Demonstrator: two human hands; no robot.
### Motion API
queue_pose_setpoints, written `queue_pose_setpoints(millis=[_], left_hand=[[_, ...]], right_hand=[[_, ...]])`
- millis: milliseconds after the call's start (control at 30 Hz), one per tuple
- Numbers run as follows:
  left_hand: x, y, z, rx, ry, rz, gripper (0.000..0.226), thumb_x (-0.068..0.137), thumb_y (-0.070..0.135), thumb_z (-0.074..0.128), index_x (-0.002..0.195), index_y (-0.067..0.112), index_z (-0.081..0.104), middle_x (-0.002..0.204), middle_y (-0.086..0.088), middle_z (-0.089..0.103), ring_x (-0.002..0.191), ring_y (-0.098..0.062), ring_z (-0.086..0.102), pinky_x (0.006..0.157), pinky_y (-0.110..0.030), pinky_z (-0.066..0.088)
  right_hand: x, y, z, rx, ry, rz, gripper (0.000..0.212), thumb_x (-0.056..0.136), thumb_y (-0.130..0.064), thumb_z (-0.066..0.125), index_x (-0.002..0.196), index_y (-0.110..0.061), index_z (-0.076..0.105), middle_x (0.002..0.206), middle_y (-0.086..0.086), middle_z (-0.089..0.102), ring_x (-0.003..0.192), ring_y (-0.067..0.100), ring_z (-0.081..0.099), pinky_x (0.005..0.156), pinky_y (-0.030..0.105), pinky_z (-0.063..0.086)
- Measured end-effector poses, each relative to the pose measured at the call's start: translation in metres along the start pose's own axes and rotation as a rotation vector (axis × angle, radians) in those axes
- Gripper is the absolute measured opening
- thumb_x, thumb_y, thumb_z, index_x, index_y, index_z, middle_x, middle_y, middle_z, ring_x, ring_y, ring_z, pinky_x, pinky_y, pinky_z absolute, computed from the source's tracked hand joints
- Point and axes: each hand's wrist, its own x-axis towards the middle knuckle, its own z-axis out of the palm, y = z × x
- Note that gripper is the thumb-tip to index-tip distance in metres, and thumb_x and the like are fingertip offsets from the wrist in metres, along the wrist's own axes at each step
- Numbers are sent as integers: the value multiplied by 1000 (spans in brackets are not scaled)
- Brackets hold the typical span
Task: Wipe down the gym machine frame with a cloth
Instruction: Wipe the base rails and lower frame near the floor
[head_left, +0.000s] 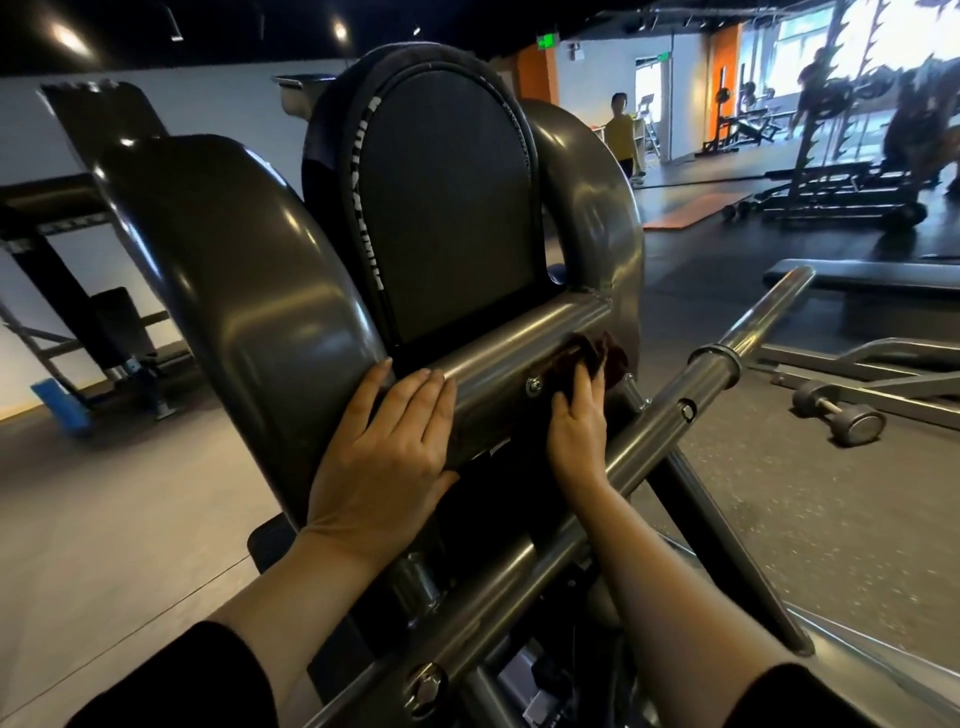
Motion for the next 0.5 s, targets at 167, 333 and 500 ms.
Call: queue_pose_setpoints(millis=[167, 333, 500], left_hand=[[2, 1, -2, -13, -11, -13, 88, 62, 47, 84, 131, 2, 56, 132, -15, 59, 129, -27, 51, 116, -44, 18], [-19, 2, -11, -178, 62, -103, 77, 72, 23, 79, 139, 3, 48, 148, -14, 44, 142, -27, 33, 119, -44, 17], [-69, -12, -17, -204, 95, -190, 75, 85, 32, 58, 149, 4, 31, 159, -13, 20, 149, -27, 14, 122, -45, 2]], right_hand=[[-72, -9, 22, 102, -135, -41, 63, 100, -5, 42, 151, -35, 22, 162, -17, 3, 148, 11, 11, 119, 33, 20], [-137, -23, 26, -44, -383, -209, 60, 101, -18, 46, 144, -45, 13, 159, -21, -8, 149, 7, -8, 123, 41, 12], [-142, -46, 19, -360, -466, -356, 57, 101, -25, 45, 153, -24, 22, 153, -13, -15, 145, 16, -22, 123, 41, 6]])
